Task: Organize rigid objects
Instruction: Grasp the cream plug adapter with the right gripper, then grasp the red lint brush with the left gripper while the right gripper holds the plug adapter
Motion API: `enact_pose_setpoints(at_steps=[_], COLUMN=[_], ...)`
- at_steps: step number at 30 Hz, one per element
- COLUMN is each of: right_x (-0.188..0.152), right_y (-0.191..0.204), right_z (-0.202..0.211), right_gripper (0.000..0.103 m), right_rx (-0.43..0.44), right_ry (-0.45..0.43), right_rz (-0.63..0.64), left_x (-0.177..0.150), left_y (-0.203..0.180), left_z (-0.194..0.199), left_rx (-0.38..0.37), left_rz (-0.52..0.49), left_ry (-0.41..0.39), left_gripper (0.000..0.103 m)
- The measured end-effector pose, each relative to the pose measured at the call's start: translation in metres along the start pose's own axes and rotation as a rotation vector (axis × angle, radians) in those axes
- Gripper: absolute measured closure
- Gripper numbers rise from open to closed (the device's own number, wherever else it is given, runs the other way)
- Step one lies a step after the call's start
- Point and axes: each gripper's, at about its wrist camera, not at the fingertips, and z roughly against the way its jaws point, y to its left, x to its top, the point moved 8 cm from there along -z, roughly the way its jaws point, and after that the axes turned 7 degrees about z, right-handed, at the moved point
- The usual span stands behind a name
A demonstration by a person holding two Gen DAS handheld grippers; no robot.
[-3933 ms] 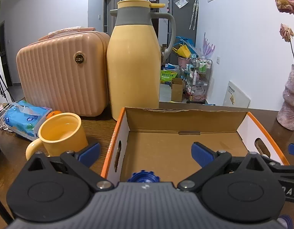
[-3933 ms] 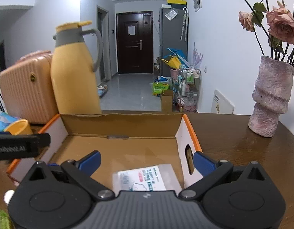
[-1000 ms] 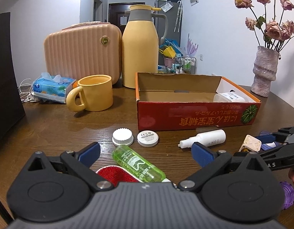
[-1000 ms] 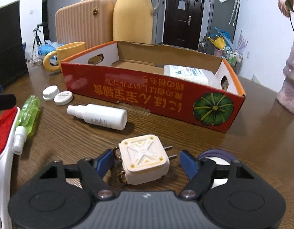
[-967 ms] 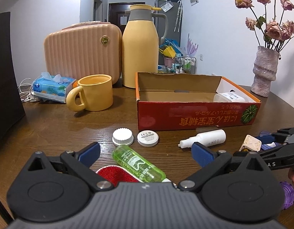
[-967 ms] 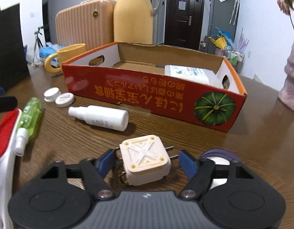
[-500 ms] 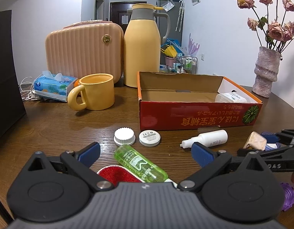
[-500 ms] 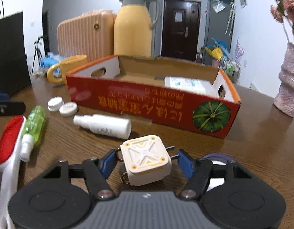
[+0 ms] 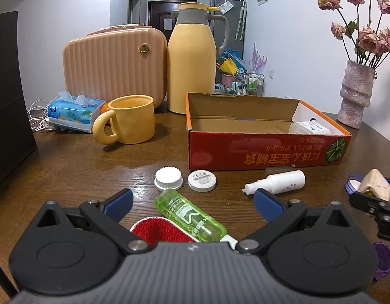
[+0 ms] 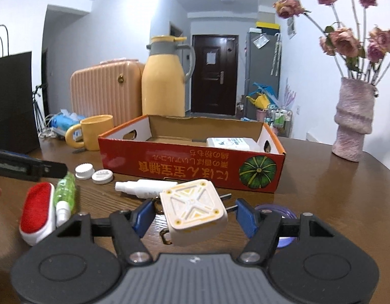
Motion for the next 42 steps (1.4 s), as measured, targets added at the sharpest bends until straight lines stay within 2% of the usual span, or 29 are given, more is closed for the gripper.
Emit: enact_pose_setpoints(at_steps=[6,11,15,23,27,42], right_x=[-0.003,-0.004,-0.004,-0.004,-0.004,-0.006], right_y=[-0.001,-0.009,-0.010,-0.014,-0.015,-0.015], right_z=[0.011,0.013,0.015,0.021,0.023,0.024], right_gripper=[0.035,0.035,0.035,0.035,0.035,0.035], right_rx=[-0.047,-0.066,-0.065,-0.060,-0.059,-0.053], right_ry=[-0.019,-0.018,-0.029,-0.044,-0.047,-0.044], right_rz=[-0.048,-0.081,-0.092,-0.118,-0.129,-0.134], left_x=[-0.013,-0.033,-0.043,-0.061,-0.066,-0.062], left_y=[-0.008,-0.024,-0.031,-0.026,-0.017,0.023], left_z=[-0.004,-0.003,0.002,0.003,0.003,0.001], left_rx=[0.016,0.027,0.082,0.144,0.135,0.156], left_rz=[-0.043,-0.117,-0.145,-0.155,-0.132,-0.032], left_ry=[0.038,0.063,0.057,0.113,0.150,0.185], left_gripper=[0.000,0.000,0.000,0.000,0.000,0.000])
